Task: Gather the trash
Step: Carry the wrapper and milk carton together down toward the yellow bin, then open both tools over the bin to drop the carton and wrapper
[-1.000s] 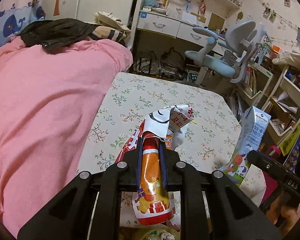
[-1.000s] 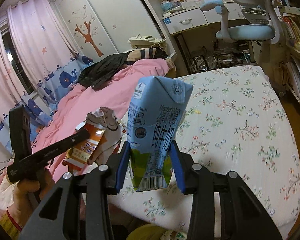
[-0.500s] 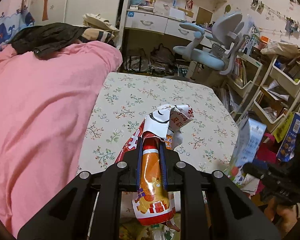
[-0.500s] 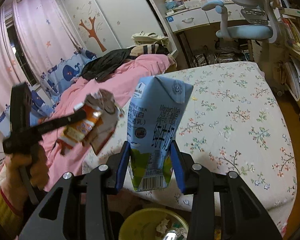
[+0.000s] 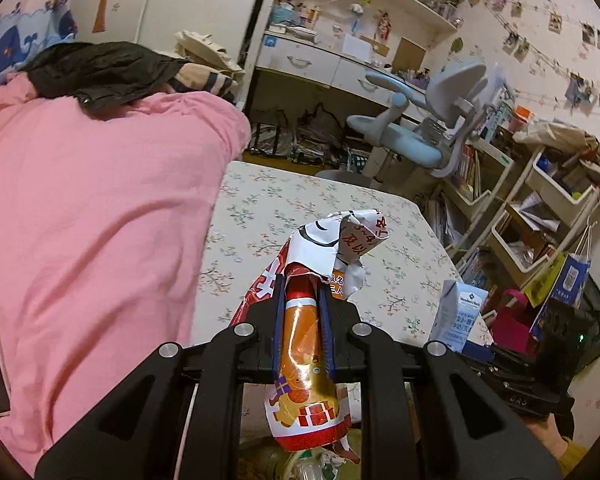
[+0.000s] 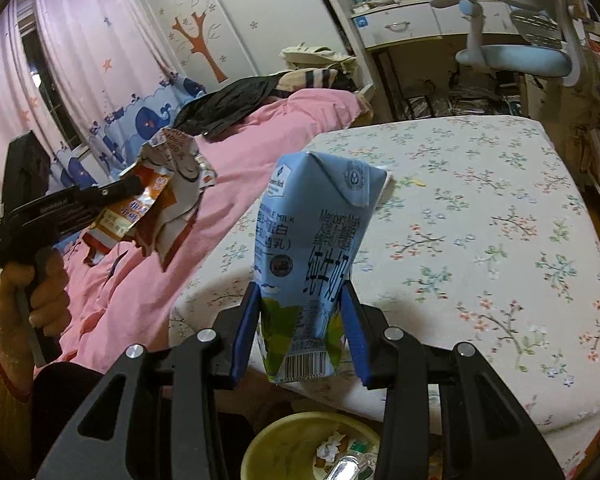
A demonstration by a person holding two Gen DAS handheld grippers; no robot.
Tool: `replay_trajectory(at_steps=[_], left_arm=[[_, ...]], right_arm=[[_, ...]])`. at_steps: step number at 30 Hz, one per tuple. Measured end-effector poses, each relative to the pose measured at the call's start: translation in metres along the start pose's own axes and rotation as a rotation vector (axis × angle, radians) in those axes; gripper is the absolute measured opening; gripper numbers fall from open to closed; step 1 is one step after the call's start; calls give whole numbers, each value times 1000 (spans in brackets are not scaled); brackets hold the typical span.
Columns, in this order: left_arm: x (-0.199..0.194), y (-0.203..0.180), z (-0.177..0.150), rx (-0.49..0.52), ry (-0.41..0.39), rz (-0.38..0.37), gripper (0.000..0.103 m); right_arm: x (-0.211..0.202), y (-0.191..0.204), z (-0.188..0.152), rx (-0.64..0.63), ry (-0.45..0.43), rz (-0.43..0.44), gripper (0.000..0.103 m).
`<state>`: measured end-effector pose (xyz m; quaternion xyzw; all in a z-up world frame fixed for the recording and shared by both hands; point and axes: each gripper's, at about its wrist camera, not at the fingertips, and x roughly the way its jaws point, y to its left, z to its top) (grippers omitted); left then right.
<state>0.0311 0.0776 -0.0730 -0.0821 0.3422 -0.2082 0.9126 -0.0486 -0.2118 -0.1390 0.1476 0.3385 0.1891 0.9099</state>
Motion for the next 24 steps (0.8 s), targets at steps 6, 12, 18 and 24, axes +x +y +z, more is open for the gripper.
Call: replay_trajectory(at_steps=[6,12,18,24], left_arm=[[2,2,-2,-19,8,-24,15],[2,-22,-14,-8,37,-48,15],[-7,-48,-63,-10,121,-43,15],[-3,-70,-134,-48,242,-13,15]], right_arm=[[-6,22,-17,-25,18,16,40],[-22,25,-49,41,48,20,40],[-31,24,-76,110,108,26,41],[-23,17,-99,160,205,34,41]])
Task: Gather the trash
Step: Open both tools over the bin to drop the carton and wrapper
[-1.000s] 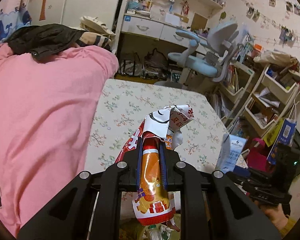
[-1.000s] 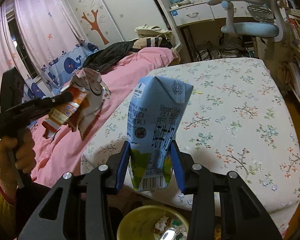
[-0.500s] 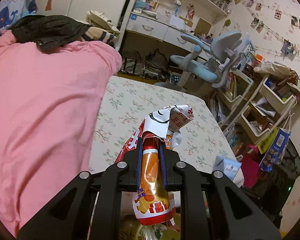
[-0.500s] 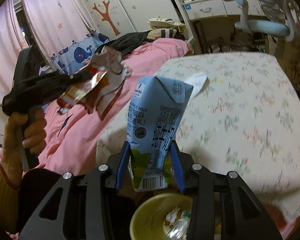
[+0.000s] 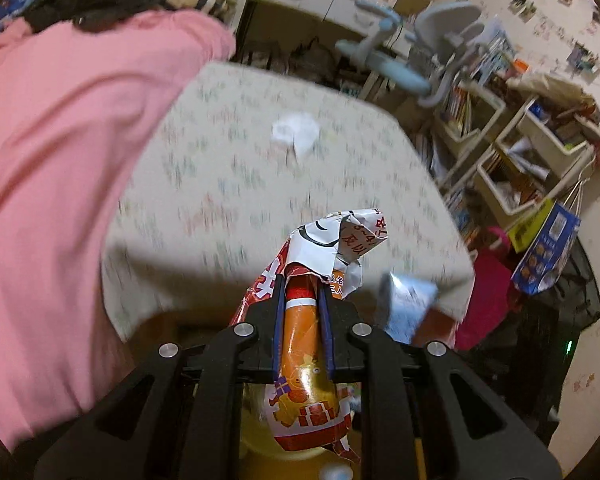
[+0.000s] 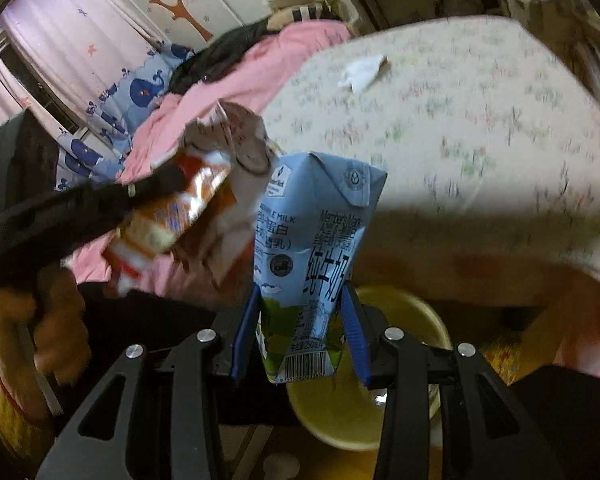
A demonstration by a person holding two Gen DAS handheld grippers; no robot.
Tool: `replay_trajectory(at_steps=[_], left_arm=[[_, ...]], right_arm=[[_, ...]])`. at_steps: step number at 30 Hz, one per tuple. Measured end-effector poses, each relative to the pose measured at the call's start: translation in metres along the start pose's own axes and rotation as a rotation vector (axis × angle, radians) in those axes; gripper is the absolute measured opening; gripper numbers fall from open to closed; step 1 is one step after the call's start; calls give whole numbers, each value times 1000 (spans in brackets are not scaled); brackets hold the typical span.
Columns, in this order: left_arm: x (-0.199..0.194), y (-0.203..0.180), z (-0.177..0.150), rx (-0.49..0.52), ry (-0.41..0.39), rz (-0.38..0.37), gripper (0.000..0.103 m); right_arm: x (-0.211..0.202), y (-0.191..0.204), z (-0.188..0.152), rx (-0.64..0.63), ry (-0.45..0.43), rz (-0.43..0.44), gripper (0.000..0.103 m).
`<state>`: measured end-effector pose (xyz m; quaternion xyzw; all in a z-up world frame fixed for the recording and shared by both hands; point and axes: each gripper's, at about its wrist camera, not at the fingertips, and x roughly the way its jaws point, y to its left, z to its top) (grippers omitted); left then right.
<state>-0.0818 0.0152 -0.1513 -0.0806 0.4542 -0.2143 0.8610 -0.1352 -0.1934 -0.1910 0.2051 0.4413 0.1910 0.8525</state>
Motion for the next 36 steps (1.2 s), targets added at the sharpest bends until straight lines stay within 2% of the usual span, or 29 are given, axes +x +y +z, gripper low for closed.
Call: replay_trajectory(at_steps=[6,12,13,15,22,25,27,31,36], left_arm=[[11,-9,-36,-4,50,50,15],[20,-13,-46,11,80,86,15],[21,-12,-47,11,86,90,15],[25,-11,-50,12,100,104,16],[39,-10,-60,9,170,114,22],[41,-12,-62,17,178,123,34],[39,-12,-60,12,166,133,45],[33,-10,-55,-1,135,132,47],[19,-14,-36,18,53,128,54]], right_arm=[[6,-4,-11,7,56,-22,41],[15,-4,-19,4,131,-53,42],[17,-6,-19,8,144,-57,42],[19,-10,-21,22,161,-68,53],[3,-14,-18,50,94,-75,60],[-1,-14,-18,54,61,-69,63],[-4,-15,-17,54,37,-66,63],[-10,-13,-11,49,-15,-60,63],[-18,-5,-2,28,-84,-63,64]])
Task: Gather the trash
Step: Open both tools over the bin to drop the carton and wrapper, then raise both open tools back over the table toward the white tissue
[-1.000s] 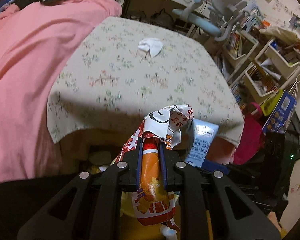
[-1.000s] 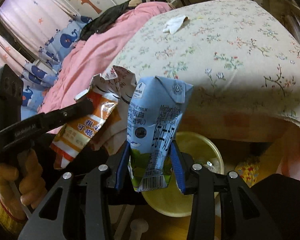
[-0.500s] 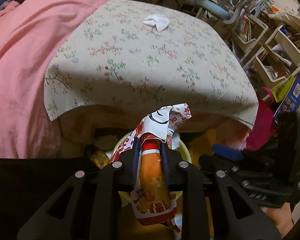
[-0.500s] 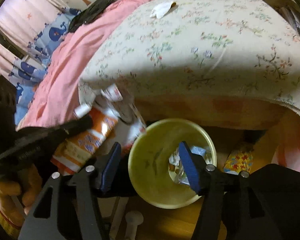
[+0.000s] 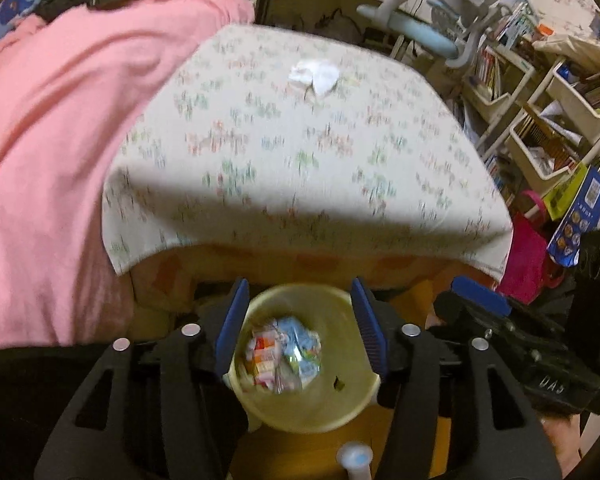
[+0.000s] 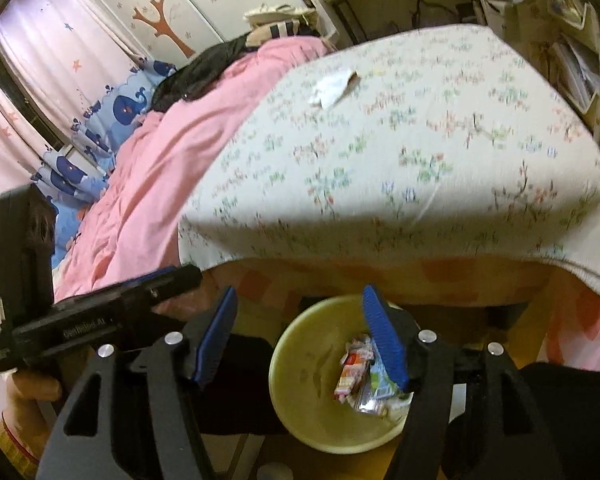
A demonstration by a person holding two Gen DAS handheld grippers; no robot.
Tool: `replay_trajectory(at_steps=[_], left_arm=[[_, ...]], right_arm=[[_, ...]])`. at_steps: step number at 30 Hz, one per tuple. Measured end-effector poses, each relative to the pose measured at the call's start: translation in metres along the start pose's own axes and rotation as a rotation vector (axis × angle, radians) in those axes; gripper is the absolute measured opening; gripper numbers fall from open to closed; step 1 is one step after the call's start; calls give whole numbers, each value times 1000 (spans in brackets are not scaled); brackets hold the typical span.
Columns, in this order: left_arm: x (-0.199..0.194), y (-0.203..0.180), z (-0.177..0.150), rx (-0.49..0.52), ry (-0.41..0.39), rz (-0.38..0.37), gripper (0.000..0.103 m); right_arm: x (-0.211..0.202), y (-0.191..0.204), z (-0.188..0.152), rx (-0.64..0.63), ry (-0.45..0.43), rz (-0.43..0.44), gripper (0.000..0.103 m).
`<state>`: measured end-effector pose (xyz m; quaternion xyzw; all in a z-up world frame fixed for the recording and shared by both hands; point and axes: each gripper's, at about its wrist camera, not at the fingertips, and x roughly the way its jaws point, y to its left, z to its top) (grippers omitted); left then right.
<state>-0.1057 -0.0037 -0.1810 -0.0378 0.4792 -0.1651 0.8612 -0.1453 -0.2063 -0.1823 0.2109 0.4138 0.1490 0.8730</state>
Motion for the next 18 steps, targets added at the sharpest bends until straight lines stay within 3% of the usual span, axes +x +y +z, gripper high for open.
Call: replay_trajectory(at_steps=[9,18], left_arm=[[-17,2,48,17,-115,17,61],[-22,-2,69,70,-175,66,67]], right_arm=[[3,2,4,-8,-20,-16,65],[0,5,15,-17,-39,-7,66]])
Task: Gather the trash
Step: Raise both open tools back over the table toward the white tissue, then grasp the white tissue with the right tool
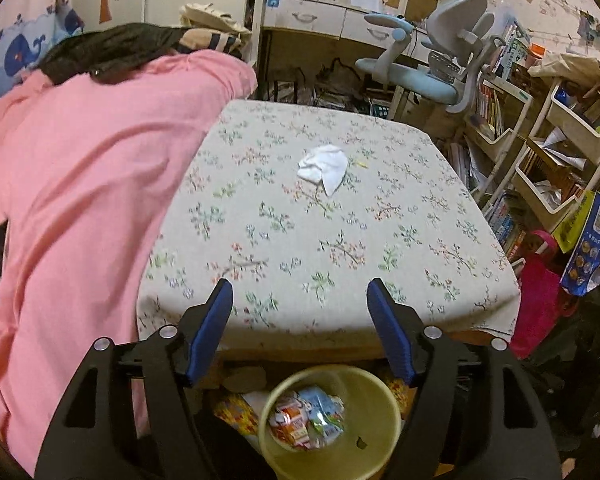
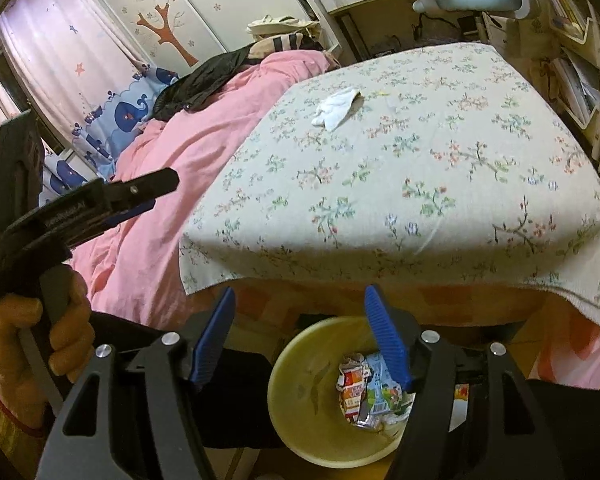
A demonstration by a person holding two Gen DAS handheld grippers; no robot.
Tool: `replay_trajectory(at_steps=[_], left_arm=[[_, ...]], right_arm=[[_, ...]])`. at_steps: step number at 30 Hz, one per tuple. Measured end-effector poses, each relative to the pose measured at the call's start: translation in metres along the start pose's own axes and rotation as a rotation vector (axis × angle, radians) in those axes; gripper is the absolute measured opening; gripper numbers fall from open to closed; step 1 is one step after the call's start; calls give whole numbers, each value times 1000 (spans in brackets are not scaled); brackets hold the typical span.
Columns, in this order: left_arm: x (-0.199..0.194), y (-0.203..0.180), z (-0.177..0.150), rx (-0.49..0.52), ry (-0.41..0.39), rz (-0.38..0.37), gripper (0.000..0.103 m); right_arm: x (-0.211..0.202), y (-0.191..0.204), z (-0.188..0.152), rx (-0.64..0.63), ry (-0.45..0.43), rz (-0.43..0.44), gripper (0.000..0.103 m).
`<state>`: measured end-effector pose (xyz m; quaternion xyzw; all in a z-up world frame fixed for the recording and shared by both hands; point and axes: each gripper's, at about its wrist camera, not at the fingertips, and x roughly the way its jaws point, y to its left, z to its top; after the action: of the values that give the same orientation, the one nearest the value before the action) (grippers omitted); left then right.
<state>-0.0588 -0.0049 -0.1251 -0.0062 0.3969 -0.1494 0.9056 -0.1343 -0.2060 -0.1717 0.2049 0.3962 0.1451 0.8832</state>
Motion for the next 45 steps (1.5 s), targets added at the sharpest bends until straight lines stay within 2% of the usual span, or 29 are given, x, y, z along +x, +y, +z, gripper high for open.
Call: replay_trajectory(at_steps=[14,25,30,35,40,43,44,45], left_arm=[[14,5,20,30,-53,42,74],[23,17,55,4,-104,84,84],[29,31,66,-53,-121,96,85],[43,42,63,-105,-76,82,85],[45,50,64,-142,-79,69,85],[48,55,66,-164,-69,64,85],[48,57,66,-169,-70,66,85],[49,60,67,-177,-70,67,85]], right_arm=[[14,1,65,-77,-21,-38,69],[55,12,116,-178,-19,-80,70],[96,-2,148,-139,9,-109,70],[140,-21,172,-66,37,-136,70],[178,-36,190,29,56,-156,69],[192,-44,199,94,42,-142,48],[196,-47,202,116,48,-125,24],[199,-48,206,134,57,-105,6]])
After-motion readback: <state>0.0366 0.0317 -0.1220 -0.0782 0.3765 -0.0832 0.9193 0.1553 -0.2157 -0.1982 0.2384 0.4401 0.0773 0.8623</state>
